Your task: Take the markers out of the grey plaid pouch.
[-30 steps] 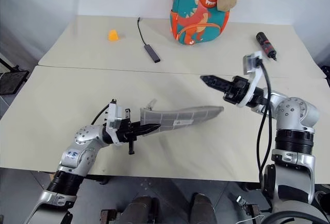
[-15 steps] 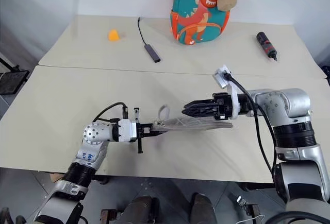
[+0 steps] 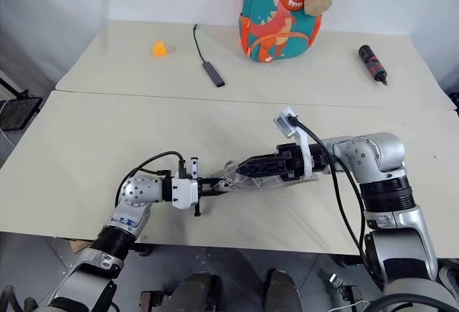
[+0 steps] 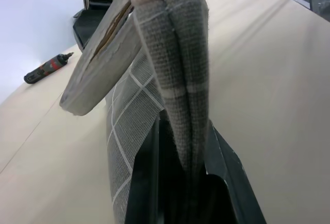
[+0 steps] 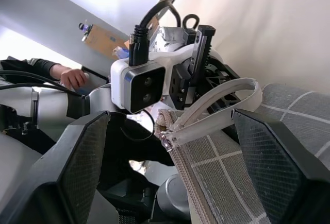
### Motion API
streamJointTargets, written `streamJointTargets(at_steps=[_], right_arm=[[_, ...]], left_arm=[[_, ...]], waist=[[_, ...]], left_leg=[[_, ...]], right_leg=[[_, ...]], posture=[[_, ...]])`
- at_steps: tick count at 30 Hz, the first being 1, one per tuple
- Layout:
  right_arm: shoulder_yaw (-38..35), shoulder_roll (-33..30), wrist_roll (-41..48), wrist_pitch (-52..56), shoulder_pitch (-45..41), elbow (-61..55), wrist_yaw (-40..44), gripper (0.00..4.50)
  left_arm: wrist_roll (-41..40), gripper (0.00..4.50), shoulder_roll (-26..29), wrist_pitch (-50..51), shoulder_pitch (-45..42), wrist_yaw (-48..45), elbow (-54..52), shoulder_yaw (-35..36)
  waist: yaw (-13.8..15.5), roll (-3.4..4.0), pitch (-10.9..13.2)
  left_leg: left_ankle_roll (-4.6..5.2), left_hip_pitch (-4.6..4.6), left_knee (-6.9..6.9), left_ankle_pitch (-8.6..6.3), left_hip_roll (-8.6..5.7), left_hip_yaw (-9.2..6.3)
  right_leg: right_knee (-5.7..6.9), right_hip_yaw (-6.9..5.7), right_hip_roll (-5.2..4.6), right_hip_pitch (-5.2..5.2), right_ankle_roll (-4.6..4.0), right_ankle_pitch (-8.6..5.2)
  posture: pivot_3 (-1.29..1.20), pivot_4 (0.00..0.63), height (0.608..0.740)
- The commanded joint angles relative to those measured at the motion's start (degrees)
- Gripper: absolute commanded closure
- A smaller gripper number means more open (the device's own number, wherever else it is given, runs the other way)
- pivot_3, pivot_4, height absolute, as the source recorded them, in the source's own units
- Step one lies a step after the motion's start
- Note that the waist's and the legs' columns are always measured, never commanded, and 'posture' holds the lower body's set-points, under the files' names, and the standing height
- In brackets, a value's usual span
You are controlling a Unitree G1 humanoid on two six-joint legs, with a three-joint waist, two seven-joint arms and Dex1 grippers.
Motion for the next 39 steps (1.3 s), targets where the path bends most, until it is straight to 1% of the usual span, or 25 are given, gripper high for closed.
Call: streamJointTargets(at_steps=[1,5,12,18,26,29,31,32,34,39], right_arm=[[-1.2,-0.8,-1.3,-2.2,0.1,1.4,-0.5,0.55],[-0.7,-0.8,-1.0,-1.9,0.8,1.3,0.7,0.55],[-2.0,2.2,2.1,0.4,1.8,-0.8,0.4,0.55],[-4.4,5.6,5.9,3.1,2.7,-2.7,-2.5,0.55],[-7.4,9.7,8.9,3.6,4.0,-3.1,-6.4,0.55],[-7.5,12.1,9.0,2.8,4.6,-3.6,-8.1,1.12],[-7.6,13.3,9.0,2.1,4.9,-3.8,-9.1,1.75],[-7.8,13.9,9.0,1.6,5.0,-3.9,-9.6,2.19],[-8.5,14.8,9.0,0.6,5.2,-3.8,-10.5,2.80],[-10.8,15.2,9.7,-1.9,4.9,-2.8,-10.7,4.48]], left_arm=[[0.0,4.50,0.5,-0.9,-0.7,1.0,-0.7,-0.2],[-0.1,4.50,0.4,-0.7,-0.9,1.2,-0.7,-0.4],[0.0,4.50,0.4,-0.3,-1.1,1.3,-0.4,-0.7],[0.0,4.50,0.8,0.0,-1.1,1.2,-0.4,-0.8],[-0.1,4.50,0.9,0.1,-1.1,1.1,-0.2,-0.9],[0.0,4.50,0.7,0.1,-1.3,1.3,-0.1,-1.0],[0.0,4.50,0.6,0.2,-1.4,1.3,-0.1,-1.0],[0.0,4.50,0.6,0.2,-1.4,1.3,-0.1,-1.0],[-0.1,4.50,0.7,0.3,-1.4,1.2,-0.1,-1.0],[-0.8,4.50,0.7,0.8,-1.0,1.2,-0.4,-0.6]], waist=[[0.0,0.00,0.0],[0.0,0.00,0.0],[-0.1,0.00,0.0],[0.0,0.00,0.0],[-0.1,0.01,0.0],[-0.1,0.01,0.0],[-0.1,0.01,0.0],[-0.1,0.01,0.0],[-0.1,0.01,0.0],[-0.1,0.01,0.0]], left_leg=[[0.00,0.00,0.00,0.00,0.00,0.00],[0.00,0.00,0.00,0.00,0.00,0.01],[0.00,0.00,0.00,0.00,0.02,0.01],[0.00,0.00,0.00,0.00,0.01,-0.01],[0.00,0.01,0.00,0.00,0.00,-0.01],[0.00,0.00,0.00,0.00,0.00,0.00],[0.00,0.01,0.00,0.00,0.00,0.00],[0.00,0.01,0.00,0.00,0.00,0.00],[0.00,0.01,0.00,0.00,0.00,0.00],[0.00,0.01,0.00,0.00,-0.01,0.00]], right_leg=[[0.00,0.00,0.00,0.00,0.00,0.00],[0.00,0.00,0.00,0.00,0.00,0.00],[0.01,0.00,0.01,0.00,0.00,0.00],[0.01,0.00,0.01,0.00,0.00,0.00],[0.02,0.00,0.01,0.00,0.00,0.00],[0.03,0.00,0.01,0.00,0.00,0.00],[0.04,0.01,0.01,-0.01,0.00,0.00],[0.05,0.01,0.01,-0.01,0.00,0.00],[0.05,0.01,0.01,-0.01,0.00,0.00],[0.05,0.01,0.01,-0.01,0.00,0.00]], posture=[[0.00,0.150,0.740],[0.00,0.150,0.740],[0.00,0.150,0.740],[0.00,0.150,0.740],[0.00,0.150,0.740],[0.00,0.150,0.740],[0.00,0.150,0.740],[0.00,0.150,0.740],[0.00,0.150,0.740],[0.00,0.150,0.740]])
